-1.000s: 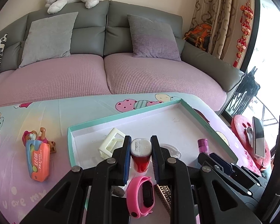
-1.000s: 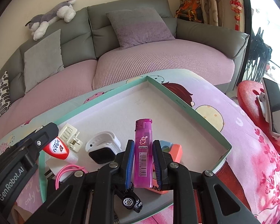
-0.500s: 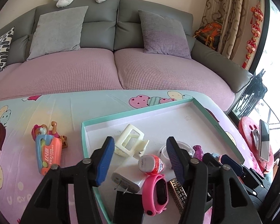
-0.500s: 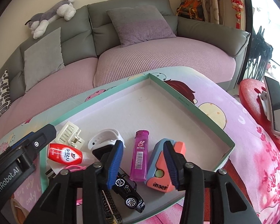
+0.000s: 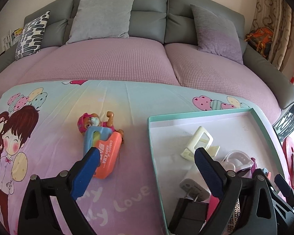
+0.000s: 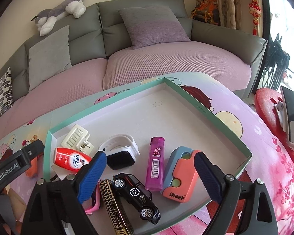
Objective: Organize rigid objects
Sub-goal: 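Lower the bottle and lighter into the tray and open both tools, then move the left tool to the orange-blue folding toy and close on it, then lift the folding toy with the left tool while the right tool closes on the pink puppy figure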
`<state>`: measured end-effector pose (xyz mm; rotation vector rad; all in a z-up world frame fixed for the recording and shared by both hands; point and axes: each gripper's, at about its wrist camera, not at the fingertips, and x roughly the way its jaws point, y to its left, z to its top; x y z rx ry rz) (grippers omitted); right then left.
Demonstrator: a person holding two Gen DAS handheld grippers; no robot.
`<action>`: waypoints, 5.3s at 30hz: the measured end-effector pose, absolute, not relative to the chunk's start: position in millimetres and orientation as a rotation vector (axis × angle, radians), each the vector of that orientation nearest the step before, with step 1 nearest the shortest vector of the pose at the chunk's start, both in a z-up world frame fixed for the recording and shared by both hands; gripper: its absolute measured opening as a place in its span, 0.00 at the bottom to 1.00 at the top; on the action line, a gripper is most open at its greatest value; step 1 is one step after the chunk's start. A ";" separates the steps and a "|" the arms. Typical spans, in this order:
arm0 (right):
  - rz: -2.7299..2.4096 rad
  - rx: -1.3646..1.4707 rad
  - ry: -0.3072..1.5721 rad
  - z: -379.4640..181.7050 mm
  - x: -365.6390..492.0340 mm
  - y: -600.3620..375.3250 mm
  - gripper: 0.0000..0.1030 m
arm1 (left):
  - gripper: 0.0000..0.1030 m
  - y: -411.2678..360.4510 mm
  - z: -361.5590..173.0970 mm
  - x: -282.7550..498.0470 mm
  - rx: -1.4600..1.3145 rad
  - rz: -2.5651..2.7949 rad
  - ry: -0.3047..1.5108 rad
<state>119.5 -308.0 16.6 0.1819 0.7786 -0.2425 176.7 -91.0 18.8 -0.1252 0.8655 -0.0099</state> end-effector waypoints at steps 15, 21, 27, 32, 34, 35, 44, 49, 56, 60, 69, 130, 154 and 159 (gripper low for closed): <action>-0.214 0.134 0.774 17.7 122.7 -283.5 1.00 | 0.95 -26.3 19.6 171.2 -0.201 0.172 0.839; -0.175 0.116 0.761 22.0 121.6 -266.0 1.00 | 1.00 -0.8 21.7 168.8 -0.223 0.233 0.828; -0.115 0.095 0.749 25.3 121.7 -242.1 1.00 | 1.00 28.5 24.2 163.2 -0.248 0.305 0.817; -0.067 0.072 0.750 25.0 122.5 -221.2 1.00 | 1.00 43.7 23.7 158.1 -0.254 0.339 0.835; -0.054 0.071 0.750 25.2 122.7 -215.5 1.00 | 1.00 48.1 26.2 153.4 -0.258 0.345 0.830; -0.048 0.071 0.749 25.2 122.6 -212.6 1.00 | 1.00 50.0 27.5 151.7 -0.260 0.347 0.828; -0.003 0.070 0.759 21.5 123.2 -191.7 1.00 | 1.00 64.5 29.4 140.5 -0.258 0.362 0.823; 0.023 0.048 0.768 17.9 124.2 -180.5 1.00 | 1.00 69.1 24.7 141.1 -0.282 0.342 0.826; 0.022 0.030 0.770 16.6 124.5 -177.3 1.00 | 1.00 52.4 6.7 159.7 -0.243 0.264 0.884; 0.017 0.020 0.762 18.5 124.2 -176.4 1.00 | 1.00 41.9 4.5 165.4 -0.231 0.214 0.891; -0.015 0.028 0.760 21.4 124.4 -182.5 1.00 | 1.00 22.2 -5.9 176.9 -0.191 0.119 0.917; 0.213 -0.053 0.861 35.7 199.0 -130.5 1.00 | 0.42 56.0 10.9 164.6 -0.253 0.003 0.790; 0.339 -0.225 0.926 -14.4 237.3 -28.4 1.00 | 0.42 141.4 -20.3 150.0 -0.424 0.211 0.862; 0.337 -0.232 0.947 -24.9 244.1 -25.7 1.00 | 0.42 145.4 -23.2 150.2 -0.435 0.214 0.862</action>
